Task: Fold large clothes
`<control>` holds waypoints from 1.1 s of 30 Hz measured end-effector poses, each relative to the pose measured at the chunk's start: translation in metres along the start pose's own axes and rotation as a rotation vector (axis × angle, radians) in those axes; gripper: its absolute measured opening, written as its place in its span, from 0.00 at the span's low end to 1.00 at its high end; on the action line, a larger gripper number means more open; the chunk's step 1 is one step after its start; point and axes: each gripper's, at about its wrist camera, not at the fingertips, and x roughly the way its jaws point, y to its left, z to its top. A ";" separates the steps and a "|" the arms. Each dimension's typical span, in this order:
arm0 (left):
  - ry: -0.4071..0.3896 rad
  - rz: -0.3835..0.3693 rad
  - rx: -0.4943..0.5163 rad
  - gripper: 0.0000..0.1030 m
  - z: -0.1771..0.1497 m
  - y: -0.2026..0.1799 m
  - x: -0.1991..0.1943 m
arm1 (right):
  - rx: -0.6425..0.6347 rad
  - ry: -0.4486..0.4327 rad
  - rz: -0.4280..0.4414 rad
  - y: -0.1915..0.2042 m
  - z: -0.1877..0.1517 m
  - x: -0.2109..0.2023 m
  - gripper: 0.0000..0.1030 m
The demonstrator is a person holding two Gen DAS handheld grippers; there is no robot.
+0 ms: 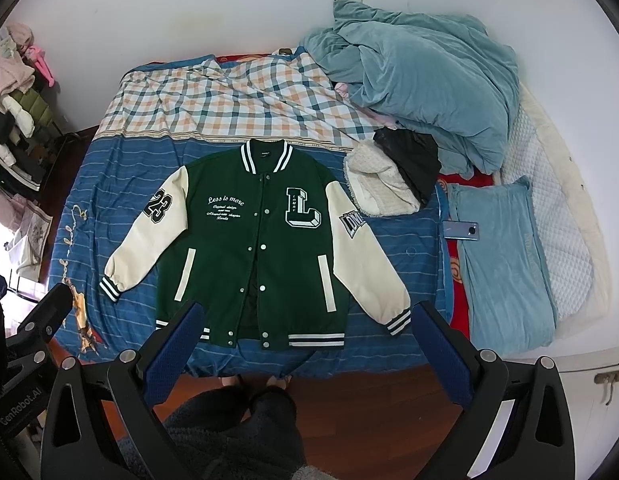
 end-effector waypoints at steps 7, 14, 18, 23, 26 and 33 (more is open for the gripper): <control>-0.003 -0.002 0.004 1.00 -0.006 -0.009 -0.001 | 0.006 0.001 0.000 0.001 -0.001 0.000 1.00; -0.005 -0.004 0.006 1.00 -0.009 -0.014 -0.003 | 0.009 -0.002 0.002 -0.002 -0.004 -0.004 1.00; -0.007 -0.003 0.007 1.00 -0.009 -0.014 -0.004 | 0.012 -0.003 0.003 -0.003 -0.006 -0.006 1.00; -0.006 -0.004 0.006 1.00 -0.007 -0.019 -0.003 | 0.011 -0.004 0.001 -0.002 -0.006 -0.006 1.00; -0.005 -0.006 0.007 1.00 -0.005 -0.010 -0.002 | 0.012 -0.003 0.002 -0.002 -0.006 -0.006 1.00; -0.005 -0.012 0.006 1.00 -0.002 -0.015 -0.001 | 0.017 0.001 0.005 -0.002 -0.008 -0.010 1.00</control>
